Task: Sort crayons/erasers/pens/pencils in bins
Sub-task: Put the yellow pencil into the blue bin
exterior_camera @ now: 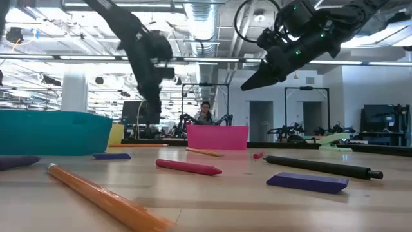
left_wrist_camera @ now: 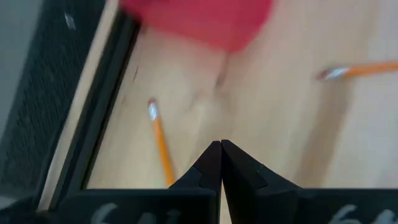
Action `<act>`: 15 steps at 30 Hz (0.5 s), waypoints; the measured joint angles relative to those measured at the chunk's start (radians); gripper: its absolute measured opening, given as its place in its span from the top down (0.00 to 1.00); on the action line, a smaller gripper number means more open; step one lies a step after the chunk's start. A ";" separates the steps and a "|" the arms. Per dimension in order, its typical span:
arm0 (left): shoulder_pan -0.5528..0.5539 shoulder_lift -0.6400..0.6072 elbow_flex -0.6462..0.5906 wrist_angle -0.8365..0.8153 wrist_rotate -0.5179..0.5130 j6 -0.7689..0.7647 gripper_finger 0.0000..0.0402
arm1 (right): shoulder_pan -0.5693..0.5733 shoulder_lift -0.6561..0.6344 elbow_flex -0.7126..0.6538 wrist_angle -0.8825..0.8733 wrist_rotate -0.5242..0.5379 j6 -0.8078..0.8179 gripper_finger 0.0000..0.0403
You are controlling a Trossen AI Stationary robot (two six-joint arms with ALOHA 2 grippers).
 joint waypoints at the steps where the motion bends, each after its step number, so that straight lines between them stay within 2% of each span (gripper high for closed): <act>1: 0.009 0.040 0.032 -0.017 -0.010 0.008 1.00 | 0.004 0.000 -0.004 0.000 0.000 -0.005 0.99; 7: 0.051 0.210 0.161 -0.081 -0.028 0.045 0.98 | 0.028 0.000 -0.008 -0.003 0.000 -0.030 0.98; 15: 0.076 0.276 0.193 -0.075 -0.052 0.048 0.78 | 0.028 0.000 -0.008 -0.001 0.000 -0.039 0.99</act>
